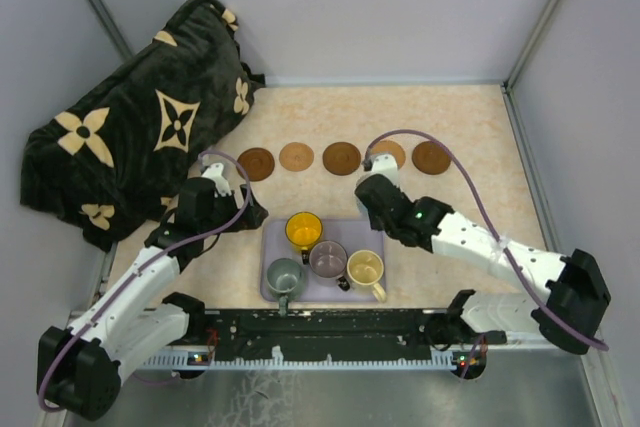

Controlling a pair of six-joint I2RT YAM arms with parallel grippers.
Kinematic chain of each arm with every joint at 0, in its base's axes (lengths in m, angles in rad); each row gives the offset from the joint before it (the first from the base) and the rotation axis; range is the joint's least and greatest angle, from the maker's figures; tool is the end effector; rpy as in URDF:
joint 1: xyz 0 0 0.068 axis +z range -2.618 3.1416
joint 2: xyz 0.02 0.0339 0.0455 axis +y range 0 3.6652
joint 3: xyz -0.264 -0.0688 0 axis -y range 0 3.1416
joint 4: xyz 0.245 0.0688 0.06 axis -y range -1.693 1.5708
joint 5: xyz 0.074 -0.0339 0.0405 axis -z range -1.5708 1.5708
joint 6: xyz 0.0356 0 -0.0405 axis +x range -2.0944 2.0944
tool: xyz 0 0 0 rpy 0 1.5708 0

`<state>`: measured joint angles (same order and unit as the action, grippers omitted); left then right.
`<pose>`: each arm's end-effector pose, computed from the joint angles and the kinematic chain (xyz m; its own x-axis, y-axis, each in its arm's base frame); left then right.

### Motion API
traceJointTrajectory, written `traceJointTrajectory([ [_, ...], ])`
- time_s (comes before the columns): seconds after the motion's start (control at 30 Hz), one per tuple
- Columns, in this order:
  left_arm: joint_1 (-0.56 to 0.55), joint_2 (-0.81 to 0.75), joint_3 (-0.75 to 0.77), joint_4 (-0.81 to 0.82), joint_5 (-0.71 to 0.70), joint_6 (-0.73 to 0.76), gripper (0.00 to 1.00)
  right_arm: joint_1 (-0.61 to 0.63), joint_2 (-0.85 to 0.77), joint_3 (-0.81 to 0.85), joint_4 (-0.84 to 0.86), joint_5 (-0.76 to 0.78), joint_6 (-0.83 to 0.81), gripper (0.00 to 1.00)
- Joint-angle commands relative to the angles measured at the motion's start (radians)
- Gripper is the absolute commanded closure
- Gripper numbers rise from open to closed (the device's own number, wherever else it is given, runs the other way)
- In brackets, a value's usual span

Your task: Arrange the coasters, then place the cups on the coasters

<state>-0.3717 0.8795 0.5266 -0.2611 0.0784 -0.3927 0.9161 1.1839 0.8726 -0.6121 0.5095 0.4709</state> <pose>0.1777 -0.0723 0.2254 -0.6573 -0.1532 -0.7379 0.1842 0.9167 -0.3545 0.1571 0.1761 0.2562 -0.6658 -0.2168 -0.7140 -0.2371 0.9687 -0.0731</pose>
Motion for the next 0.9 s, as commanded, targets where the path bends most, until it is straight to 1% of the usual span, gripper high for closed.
traceJointTrajectory([
  [0.0,-0.004,-0.017,0.010,0.023,-0.011,-0.003,0.05,-0.118,-0.087,0.084,0.163,0.034,-0.120,1.00],
  [0.1,-0.005,-0.016,0.013,0.023,-0.012,-0.002,0.05,-0.217,-0.088,0.091,0.195,-0.004,-0.174,1.00],
  [0.3,-0.004,0.001,0.016,0.029,-0.009,-0.003,0.05,-0.459,-0.061,0.098,0.297,-0.149,-0.261,1.00],
  [0.43,-0.005,0.026,0.024,0.043,-0.015,-0.003,0.05,-0.610,-0.012,0.096,0.389,-0.251,-0.304,1.00],
  [0.57,-0.004,0.058,0.035,0.056,-0.021,-0.005,0.05,-0.734,0.052,0.104,0.471,-0.355,-0.310,1.00],
  [0.7,-0.005,0.085,0.043,0.076,-0.031,-0.003,0.05,-0.793,0.118,0.136,0.514,-0.388,-0.312,1.00],
  [0.87,-0.003,0.114,0.052,0.096,-0.043,0.004,0.05,-0.832,0.213,0.210,0.518,-0.410,-0.343,1.00],
])
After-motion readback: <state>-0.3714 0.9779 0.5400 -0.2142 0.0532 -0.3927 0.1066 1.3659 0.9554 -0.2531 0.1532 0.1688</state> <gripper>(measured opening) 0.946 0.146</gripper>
